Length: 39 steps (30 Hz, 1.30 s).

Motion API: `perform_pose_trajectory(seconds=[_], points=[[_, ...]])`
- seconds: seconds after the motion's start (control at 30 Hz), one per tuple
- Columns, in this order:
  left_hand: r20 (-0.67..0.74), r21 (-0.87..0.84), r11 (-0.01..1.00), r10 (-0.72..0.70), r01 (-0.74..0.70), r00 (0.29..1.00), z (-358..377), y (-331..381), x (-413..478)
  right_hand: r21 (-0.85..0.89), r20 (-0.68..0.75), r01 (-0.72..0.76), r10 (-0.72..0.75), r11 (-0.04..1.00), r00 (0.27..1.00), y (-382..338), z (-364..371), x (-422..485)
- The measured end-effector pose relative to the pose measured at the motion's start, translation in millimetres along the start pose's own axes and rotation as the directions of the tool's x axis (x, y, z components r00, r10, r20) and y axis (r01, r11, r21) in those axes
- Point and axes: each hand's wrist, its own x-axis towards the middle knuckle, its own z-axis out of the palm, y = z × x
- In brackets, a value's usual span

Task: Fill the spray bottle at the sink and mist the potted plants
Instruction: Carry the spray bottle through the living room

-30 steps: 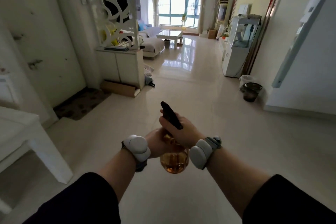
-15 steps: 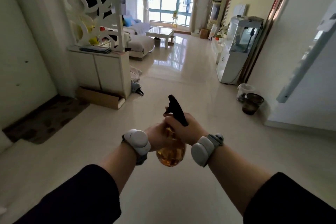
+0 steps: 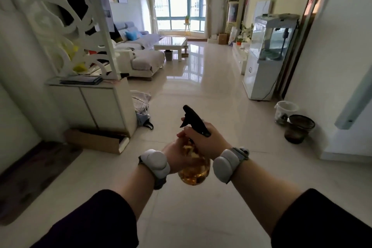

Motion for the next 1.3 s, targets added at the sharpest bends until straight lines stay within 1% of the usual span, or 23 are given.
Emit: perform_pose_trajectory(seconds=[0.07, 0.13, 0.2, 0.23, 0.33, 0.4, 0.43, 0.5, 0.6, 0.7, 0.83, 0.93, 1.07, 1.13, 1.2, 1.27, 1.3], points=[[-0.005, 0.024, 0.999, 0.022, -0.022, 1.000, -13.2, -4.3, 25.3, 0.003, -0.002, 0.000, 0.000, 1.000, 1.000, -0.2, -1.4, 29.1], [-0.017, 0.045, 0.999, 0.005, -0.004, 1.000, -32.9, -21.2, 73.8, -0.019, 0.031, -0.015, 0.015, 1.000, 0.999, 8.8, -2.4, 84.8], [-0.063, 0.007, 1.000, -0.016, 0.016, 0.998, -58.9, -45.0, 135.0, -0.023, 0.065, -0.019, 0.021, 1.000, 0.998, 26.2, -0.6, 158.9], [-0.070, 0.000, 1.000, -0.005, 0.005, 0.998, -64.2, -48.4, 146.4, -0.030, 0.057, -0.014, 0.016, 0.999, 0.998, 27.2, -2.8, 169.9], [-0.084, 0.042, 0.999, 0.010, -0.007, 0.996, -90.7, -77.7, 229.9, -0.066, 0.063, 0.004, 0.000, 0.998, 0.998, 50.7, -4.5, 260.7], [-0.060, 0.035, 0.999, 0.033, -0.031, 0.998, -111.9, -100.7, 301.2, -0.110, 0.053, 0.024, -0.018, 0.994, 0.998, 72.0, -9.6, 333.3], [-0.048, 0.041, 0.999, 0.030, -0.028, 0.998, -114.8, -104.0, 312.0, -0.123, 0.054, 0.009, -0.002, 0.992, 0.999, 73.5, -12.2, 341.3], [0.003, 0.021, 0.999, 0.036, -0.036, 0.999, -133.7, -112.7, 369.1, -0.123, 0.030, -0.031, 0.035, 0.992, 0.999, 84.2, -21.1, 396.5], [0.020, -0.025, 0.999, 0.049, -0.048, 0.999, -161.9, -116.2, 454.1, -0.111, -0.039, -0.061, 0.057, 0.992, 0.998, 98.0, -44.9, 475.7], [0.084, -0.045, 0.997, 0.063, -0.059, 0.994, -177.1, -116.9, 541.3, -0.140, -0.078, -0.055, 0.045, 0.989, 0.996, 114.5, -77.8, 548.6], [0.152, -0.066, 0.997, 0.048, -0.038, 0.987, -180.7, -124.4, 663.4, -0.206, -0.059, -0.068, 0.057, 0.976, 0.997, 149.8, -125.9, 645.8], [0.166, -0.081, 0.996, 0.057, -0.043, 0.984, -181.2, -132.1, 753.6, -0.225, -0.029, -0.088, 0.083, 0.970, 0.996, 181.8, -160.4, 722.8], [0.114, -0.112, 0.994, 0.004, 0.009, 0.993, -202.0, -131.0, 886.7, -0.174, -0.023, -0.114, 0.112, 0.978, 0.993, 212.2, -210.5, 853.8], [0.081, -0.126, 0.992, 0.011, -0.001, 0.997, -214.8, -130.7, 921.7, -0.143, -0.021, -0.120, 0.119, 0.982, 0.993, 213.1, -220.0, 891.6], [0.052, -0.084, 0.996, -0.002, 0.006, 0.999, -231.2, -135.7, 973.5, -0.127, -0.013, -0.118, 0.117, 0.985, 0.993, 220.8, -230.4, 947.6], [0.037, -0.082, 0.996, -0.021, 0.024, 0.999, -248.5, -147.5, 1028.2, -0.135, -0.009, -0.109, 0.109, 0.985, 0.994, 235.6, -237.7, 1007.3], [0.026, -0.080, 0.997, -0.009, 0.011, 1.000, -253.4, -149.5, 1036.8, -0.147, -0.027, -0.105, 0.102, 0.984, 0.994, 235.5, -238.7, 1016.4]])
